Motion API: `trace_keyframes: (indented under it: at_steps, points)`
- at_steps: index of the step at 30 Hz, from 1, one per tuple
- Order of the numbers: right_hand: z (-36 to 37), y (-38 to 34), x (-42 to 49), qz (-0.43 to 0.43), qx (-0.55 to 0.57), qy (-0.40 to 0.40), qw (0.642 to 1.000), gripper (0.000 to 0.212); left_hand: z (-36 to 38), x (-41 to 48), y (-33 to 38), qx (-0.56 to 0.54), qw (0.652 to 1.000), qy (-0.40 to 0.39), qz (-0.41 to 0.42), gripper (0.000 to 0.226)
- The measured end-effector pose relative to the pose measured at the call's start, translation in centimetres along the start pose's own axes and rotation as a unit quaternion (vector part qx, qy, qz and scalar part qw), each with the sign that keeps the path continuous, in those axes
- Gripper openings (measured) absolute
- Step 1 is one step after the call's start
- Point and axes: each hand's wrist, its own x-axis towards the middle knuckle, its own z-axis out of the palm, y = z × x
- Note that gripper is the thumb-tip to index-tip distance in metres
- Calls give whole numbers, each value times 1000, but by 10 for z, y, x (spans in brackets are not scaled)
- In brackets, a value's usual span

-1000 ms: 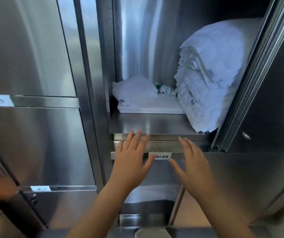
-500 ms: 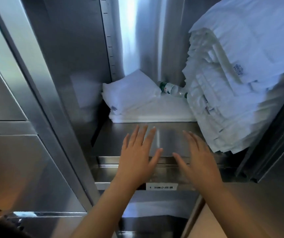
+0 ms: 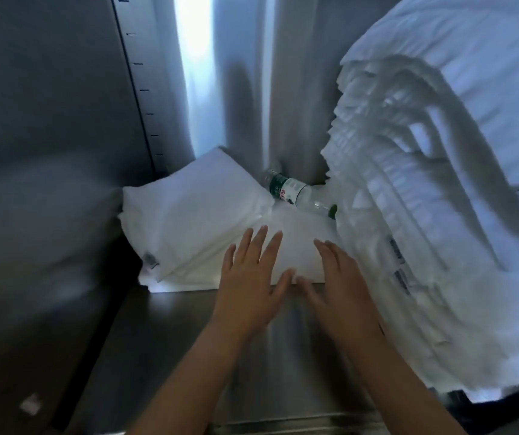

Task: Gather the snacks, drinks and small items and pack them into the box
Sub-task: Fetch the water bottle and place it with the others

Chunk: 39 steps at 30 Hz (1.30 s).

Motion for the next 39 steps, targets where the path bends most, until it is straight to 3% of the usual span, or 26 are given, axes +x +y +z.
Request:
trace_keyframes:
  at_steps: [3, 11, 15, 20, 23, 28, 32, 35, 39]
  points:
    - [16, 4, 54, 15, 4, 12, 1000, 64, 29, 40, -6, -29, 999, -11, -17, 61]
    - [59, 23, 170, 33, -26, 62, 997, 59, 80, 68, -31, 55, 995, -35, -74, 54]
    - [63, 36, 189, 91, -51, 27, 994, 60, 76, 68, -28, 48, 996, -21, -73, 50]
    - [70, 43, 187, 92, -117, 6, 989, 70, 77, 69, -29, 43, 996, -10, -74, 48]
    - [73, 42, 181, 106, -74, -18, 991, 75, 78, 68, -31, 47, 996, -19, -68, 50]
    - [77, 37, 155, 79, -77, 9, 994, 81, 77, 68, -30, 45, 997, -15, -64, 53]
    - [76, 34, 129, 67, -67, 43, 995, 70, 77, 66, -31, 38, 998, -7, -54, 48]
    - [69, 30, 107, 78, -21, 65, 995, 65, 77, 65, -33, 31, 999, 4, -40, 46]
    - [57, 24, 71, 80, 125, 122, 981, 55, 78, 58, -38, 37, 999, -20, -8, 51]
